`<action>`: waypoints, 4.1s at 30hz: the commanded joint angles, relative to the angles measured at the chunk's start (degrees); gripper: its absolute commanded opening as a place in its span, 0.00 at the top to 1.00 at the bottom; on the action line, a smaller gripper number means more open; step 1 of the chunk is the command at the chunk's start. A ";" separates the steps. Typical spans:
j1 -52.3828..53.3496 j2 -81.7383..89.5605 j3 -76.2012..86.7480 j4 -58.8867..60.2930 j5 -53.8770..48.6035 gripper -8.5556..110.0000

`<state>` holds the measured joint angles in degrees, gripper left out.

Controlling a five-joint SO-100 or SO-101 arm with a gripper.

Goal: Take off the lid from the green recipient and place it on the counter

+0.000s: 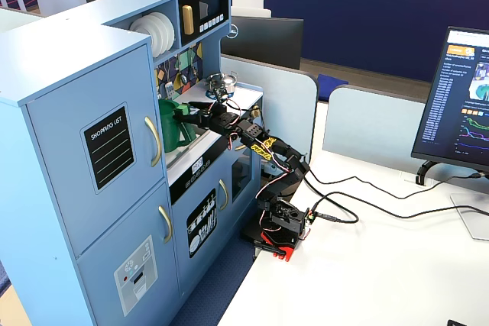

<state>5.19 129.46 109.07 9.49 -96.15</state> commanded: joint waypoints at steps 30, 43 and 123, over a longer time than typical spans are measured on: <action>-3.87 -3.52 -6.33 -3.08 -2.37 0.93; -2.99 -4.57 -9.67 -7.03 -4.13 0.93; 29.71 -8.53 22.68 -43.42 2.99 0.63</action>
<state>33.93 116.89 136.67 -33.05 -93.25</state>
